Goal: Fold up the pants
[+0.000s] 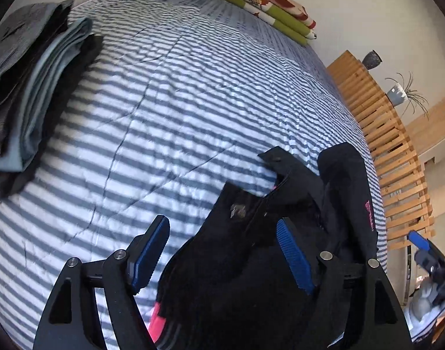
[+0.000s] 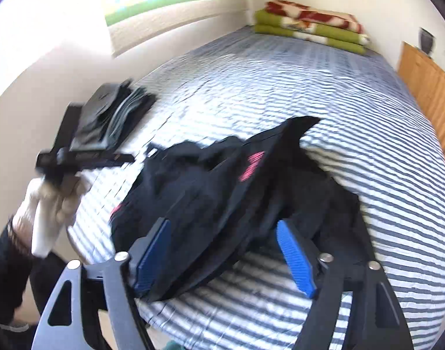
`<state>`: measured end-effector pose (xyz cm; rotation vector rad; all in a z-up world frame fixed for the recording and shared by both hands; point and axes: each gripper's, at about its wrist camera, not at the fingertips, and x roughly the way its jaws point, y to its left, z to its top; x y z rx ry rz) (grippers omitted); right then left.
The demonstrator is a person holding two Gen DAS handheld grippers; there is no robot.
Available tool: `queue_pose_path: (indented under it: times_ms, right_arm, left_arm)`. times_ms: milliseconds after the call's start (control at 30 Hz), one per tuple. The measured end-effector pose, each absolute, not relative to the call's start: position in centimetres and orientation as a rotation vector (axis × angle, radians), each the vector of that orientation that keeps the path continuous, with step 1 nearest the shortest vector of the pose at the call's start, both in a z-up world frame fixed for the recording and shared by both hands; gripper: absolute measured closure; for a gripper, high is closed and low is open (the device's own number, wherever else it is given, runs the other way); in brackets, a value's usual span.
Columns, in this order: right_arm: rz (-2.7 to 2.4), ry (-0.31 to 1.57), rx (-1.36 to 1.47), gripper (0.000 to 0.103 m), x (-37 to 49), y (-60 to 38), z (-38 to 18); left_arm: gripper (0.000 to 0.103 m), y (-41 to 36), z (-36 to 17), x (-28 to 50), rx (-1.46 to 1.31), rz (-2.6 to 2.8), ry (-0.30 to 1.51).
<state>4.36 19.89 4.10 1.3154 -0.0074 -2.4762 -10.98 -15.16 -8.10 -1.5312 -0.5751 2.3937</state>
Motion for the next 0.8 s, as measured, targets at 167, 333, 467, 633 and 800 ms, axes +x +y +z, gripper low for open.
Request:
queue_pose_path:
  times_ms: [167, 333, 467, 633, 800]
  right_arm:
    - [-2.394, -0.39, 1.508, 0.027, -5.4, 24.7, 2.6]
    - [-2.291, -0.386, 1.672, 0.028, -11.7, 21.4, -1.3]
    - [-2.267, -0.216, 1.785, 0.055, -12.1, 18.6, -4.8]
    - [-2.336, -0.104, 1.778, 0.096, -9.6, 20.2, -4.3]
    - [-2.588, -0.061, 1.704, 0.099, -4.1, 26.8, -0.1]
  left_arm:
    - [0.011, -10.2, -9.0, -16.8, -1.598, 2.206, -0.581]
    - [0.012, -6.2, -12.4, -20.6, -1.739, 2.027, -0.681]
    - [0.077, -3.7, -13.8, -21.1, -1.764, 2.024, -0.631]
    - [0.1, -5.5, -12.2, -20.0, -1.663, 2.135, -0.674]
    - [0.101, -11.9, -7.7, -15.9, -1.489, 2.273, -0.776]
